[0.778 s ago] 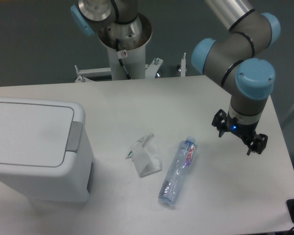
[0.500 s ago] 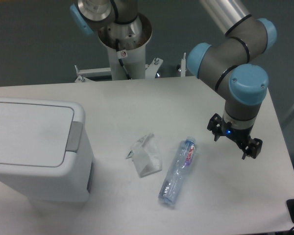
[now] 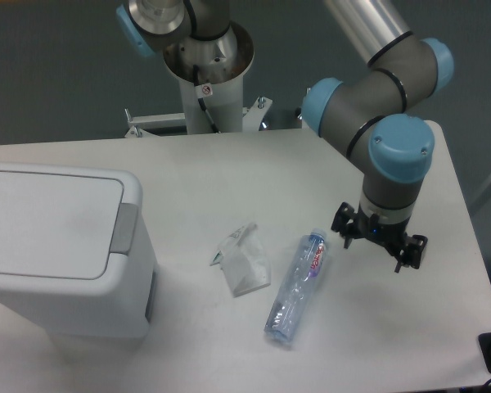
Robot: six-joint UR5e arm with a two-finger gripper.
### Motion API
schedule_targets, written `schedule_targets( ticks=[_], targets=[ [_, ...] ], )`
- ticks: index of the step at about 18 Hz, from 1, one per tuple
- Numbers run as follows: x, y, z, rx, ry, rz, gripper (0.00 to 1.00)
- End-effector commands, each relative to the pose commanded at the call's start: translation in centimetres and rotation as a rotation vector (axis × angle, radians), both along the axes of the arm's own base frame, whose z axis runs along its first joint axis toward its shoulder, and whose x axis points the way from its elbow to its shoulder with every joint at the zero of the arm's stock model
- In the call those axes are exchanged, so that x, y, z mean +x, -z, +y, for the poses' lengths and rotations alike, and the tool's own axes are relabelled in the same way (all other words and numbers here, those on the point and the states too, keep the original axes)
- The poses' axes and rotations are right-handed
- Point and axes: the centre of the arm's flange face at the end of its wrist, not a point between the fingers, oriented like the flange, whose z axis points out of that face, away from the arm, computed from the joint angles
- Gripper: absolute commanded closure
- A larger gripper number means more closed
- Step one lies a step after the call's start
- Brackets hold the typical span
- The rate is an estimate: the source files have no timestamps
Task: Open the trash can
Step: 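Move the gripper from its start pose toward the white trash can lid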
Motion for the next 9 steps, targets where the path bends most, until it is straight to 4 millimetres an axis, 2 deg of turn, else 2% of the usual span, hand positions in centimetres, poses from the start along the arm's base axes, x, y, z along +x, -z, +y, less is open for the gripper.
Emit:
schedule_targets(
  ticks=[3, 6, 8, 9],
  targets=[
    [0.4, -1.0, 0.6, 0.045, -0.027, -0.007, 0.0],
    [1.8, -2.3, 1.8, 0.141, -0.095, -0.071, 0.0],
    [2.8, -3.9, 2.0, 0.186, -0.127, -0.097, 0.0],
    [3.9, -4.8, 2.5, 0.206, -0.131, -0.11, 0.0]
  ],
)
